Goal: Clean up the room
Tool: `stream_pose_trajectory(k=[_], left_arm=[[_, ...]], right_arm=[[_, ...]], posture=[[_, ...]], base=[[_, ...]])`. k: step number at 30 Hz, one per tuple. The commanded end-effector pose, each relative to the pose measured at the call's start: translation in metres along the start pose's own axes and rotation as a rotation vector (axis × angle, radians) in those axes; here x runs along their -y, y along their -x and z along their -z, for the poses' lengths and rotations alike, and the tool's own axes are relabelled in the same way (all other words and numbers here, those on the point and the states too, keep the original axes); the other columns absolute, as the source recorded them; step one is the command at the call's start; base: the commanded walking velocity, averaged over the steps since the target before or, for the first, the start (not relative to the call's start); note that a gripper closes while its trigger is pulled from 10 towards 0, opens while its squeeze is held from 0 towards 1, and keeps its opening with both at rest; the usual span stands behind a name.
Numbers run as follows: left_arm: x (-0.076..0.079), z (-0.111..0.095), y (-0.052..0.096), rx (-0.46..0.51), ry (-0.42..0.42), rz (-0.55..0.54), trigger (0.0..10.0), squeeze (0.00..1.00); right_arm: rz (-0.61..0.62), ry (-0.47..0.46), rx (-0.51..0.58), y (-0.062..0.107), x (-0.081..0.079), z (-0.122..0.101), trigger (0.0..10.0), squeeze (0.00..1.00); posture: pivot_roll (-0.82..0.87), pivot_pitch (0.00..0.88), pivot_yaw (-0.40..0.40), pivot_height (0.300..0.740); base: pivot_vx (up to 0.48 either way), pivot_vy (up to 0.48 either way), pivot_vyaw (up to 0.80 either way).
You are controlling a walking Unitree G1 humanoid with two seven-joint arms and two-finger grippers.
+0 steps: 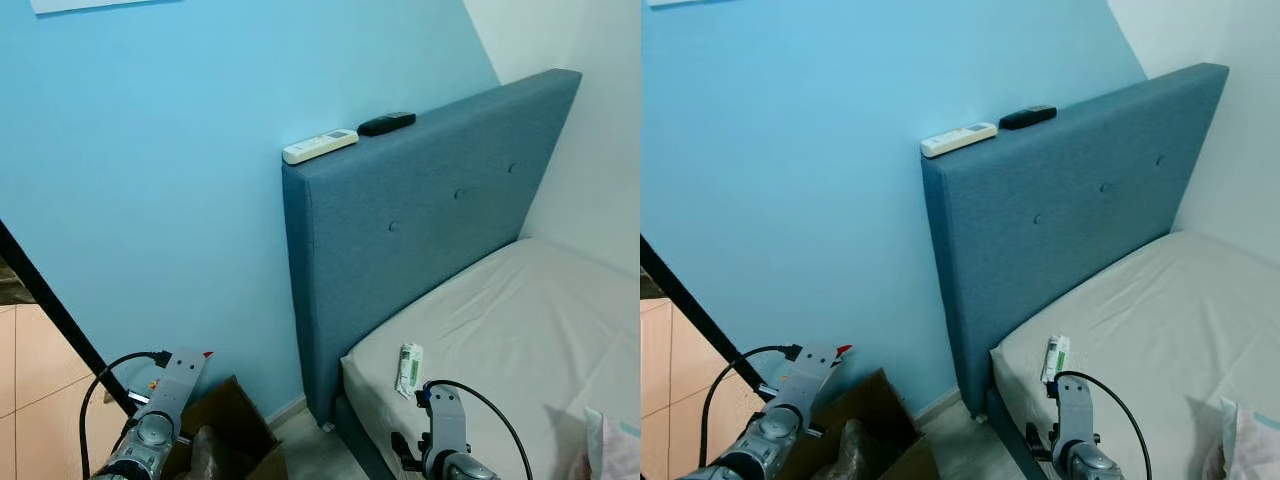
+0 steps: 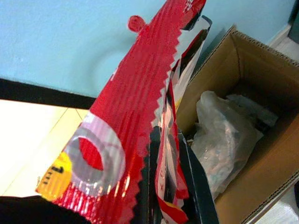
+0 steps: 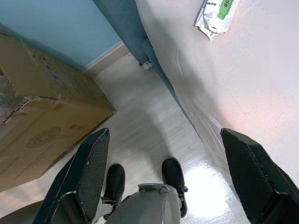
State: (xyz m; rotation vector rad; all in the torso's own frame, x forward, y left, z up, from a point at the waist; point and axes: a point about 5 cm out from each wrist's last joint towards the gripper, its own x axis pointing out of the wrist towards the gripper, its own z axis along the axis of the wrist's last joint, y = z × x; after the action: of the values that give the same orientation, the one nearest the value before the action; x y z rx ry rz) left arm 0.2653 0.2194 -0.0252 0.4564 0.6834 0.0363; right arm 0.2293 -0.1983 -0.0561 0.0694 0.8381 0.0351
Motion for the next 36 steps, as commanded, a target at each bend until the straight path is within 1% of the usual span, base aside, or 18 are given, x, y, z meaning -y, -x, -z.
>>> stream_pose_trajectory(k=[1, 4, 9, 12, 14, 16, 18, 19, 21, 24, 26, 27, 28, 30, 31, 32, 33, 36], left_arm=[[-0.008, 0.013, 0.002, -0.059, -0.006, 0.001, 10.0, 0.00], [-0.010, 0.022, 0.003, -0.104, -0.004, 0.006, 10.0, 0.00], [-0.013, 0.025, 0.004, -0.117, -0.008, 0.000, 10.0, 0.00], [-0.012, 0.031, 0.005, -0.142, 0.000, 0.022, 10.0, 0.00], [-0.012, 0.033, 0.006, -0.146, 0.001, 0.028, 10.0, 0.00], [-0.009, 0.040, 0.008, -0.168, -0.003, 0.053, 10.0, 0.00], [-0.008, 0.043, 0.009, -0.176, -0.006, 0.061, 10.0, 0.00], [-0.007, 0.045, 0.010, -0.181, -0.018, 0.068, 10.0, 0.00], [-0.009, 0.048, 0.011, -0.185, -0.026, 0.067, 10.0, 0.00], [-0.010, 0.050, 0.012, -0.188, -0.031, 0.065, 10.0, 0.00], [-0.021, 0.045, 0.010, -0.166, -0.040, 0.029, 10.0, 0.00], [-0.021, 0.045, 0.010, -0.166, -0.040, 0.029, 10.0, 0.00], [-0.025, 0.042, 0.009, -0.153, -0.040, 0.011, 10.0, 0.00], [-0.025, 0.042, 0.009, -0.153, -0.040, 0.011, 10.0, 0.00], [-0.031, 0.034, 0.006, -0.126, -0.038, -0.009, 10.0, 0.00], [-0.039, 0.018, 0.002, -0.077, -0.038, -0.032, 10.0, 0.00], [-0.039, 0.018, 0.002, -0.077, -0.038, -0.032, 10.0, 0.00], [-0.040, 0.007, 0.000, -0.047, -0.049, -0.030, 10.0, 0.00]], right_arm=[[-0.008, 0.015, 0.000, -0.001, -0.001, -0.002, 10.0, 0.00], [-0.009, 0.023, 0.002, 0.000, 0.000, -0.003, 10.0, 0.00], [-0.008, 0.025, 0.007, 0.000, 0.000, -0.004, 10.0, 0.00], [-0.010, 0.036, 0.016, 0.001, 0.003, -0.003, 10.0, 0.00], [-0.011, 0.040, 0.017, 0.001, 0.003, -0.002, 10.0, 0.00], [-0.012, 0.050, 0.018, 0.002, 0.004, 0.001, 10.0, 0.00], [-0.013, 0.054, 0.019, 0.002, 0.005, 0.002, 10.0, 0.00], [-0.015, 0.062, 0.019, 0.003, 0.005, 0.004, 10.0, 0.00], [-0.019, 0.069, 0.018, 0.004, 0.005, 0.007, 10.0, 0.00], [-0.020, 0.075, 0.019, 0.005, 0.006, 0.009, 10.0, 0.00], [-0.016, 0.079, 0.025, 0.007, 0.010, 0.012, 10.0, 0.00], [-0.016, 0.079, 0.025, 0.007, 0.010, 0.012, 10.0, 0.00], [-0.015, 0.081, 0.028, 0.008, 0.012, 0.014, 10.0, 0.00], [-0.015, 0.081, 0.028, 0.008, 0.012, 0.014, 10.0, 0.00], [-0.015, 0.093, 0.028, 0.009, 0.013, 0.015, 10.0, 0.00], [-0.013, 0.108, 0.027, 0.010, 0.016, 0.017, 10.0, 0.00], [-0.013, 0.108, 0.027, 0.010, 0.016, 0.017, 10.0, 0.00], [-0.005, 0.117, 0.018, 0.011, 0.018, 0.018, 10.0, 0.00]], posture=[[-0.14, 0.033, 0.005, 0.740], [-0.16, 0.049, 0.000, 0.740], [-0.17, 0.062, -0.003, 0.740], [-0.19, 0.124, -0.020, 0.740], [-0.19, 0.124, -0.020, 0.740], [-0.19, 0.176, -0.040, 0.740], [-0.19, 0.176, -0.040, 0.740], [-0.19, 0.205, -0.055, 0.740], [-0.20, 0.229, -0.065, 0.740], [-0.20, 0.239, -0.069, 0.740], [-0.21, 0.271, -0.079, 0.740], [-0.21, 0.271, -0.079, 0.740], [-0.21, 0.276, -0.081, 0.740], [-0.21, 0.276, -0.081, 0.740], [-0.20, 0.281, -0.085, 0.740], [-0.21, 0.281, -0.079, 0.740], [-0.21, 0.281, -0.079, 0.740], [-0.21, 0.274, -0.072, 0.740]], base=[[0.000, 0.000, 0.00], [0.000, 0.000, 0.00], [0.000, 0.000, 0.00], [0.000, 0.000, 0.00], [0.000, 0.000, 0.00], [0.000, 0.000, 0.00], [0.000, 0.000, 0.00], [0.000, 0.000, 0.00], [0.000, 0.000, 0.00], [0.000, 0.000, 0.00], [0.000, 0.000, 0.00], [0.000, 0.000, 0.00], [0.000, 0.000, 0.00], [0.000, 0.000, 0.00], [0.000, 0.000, 0.00], [0.000, 0.000, 0.00], [0.000, 0.000, 0.00], [0.000, 0.000, 0.00]])
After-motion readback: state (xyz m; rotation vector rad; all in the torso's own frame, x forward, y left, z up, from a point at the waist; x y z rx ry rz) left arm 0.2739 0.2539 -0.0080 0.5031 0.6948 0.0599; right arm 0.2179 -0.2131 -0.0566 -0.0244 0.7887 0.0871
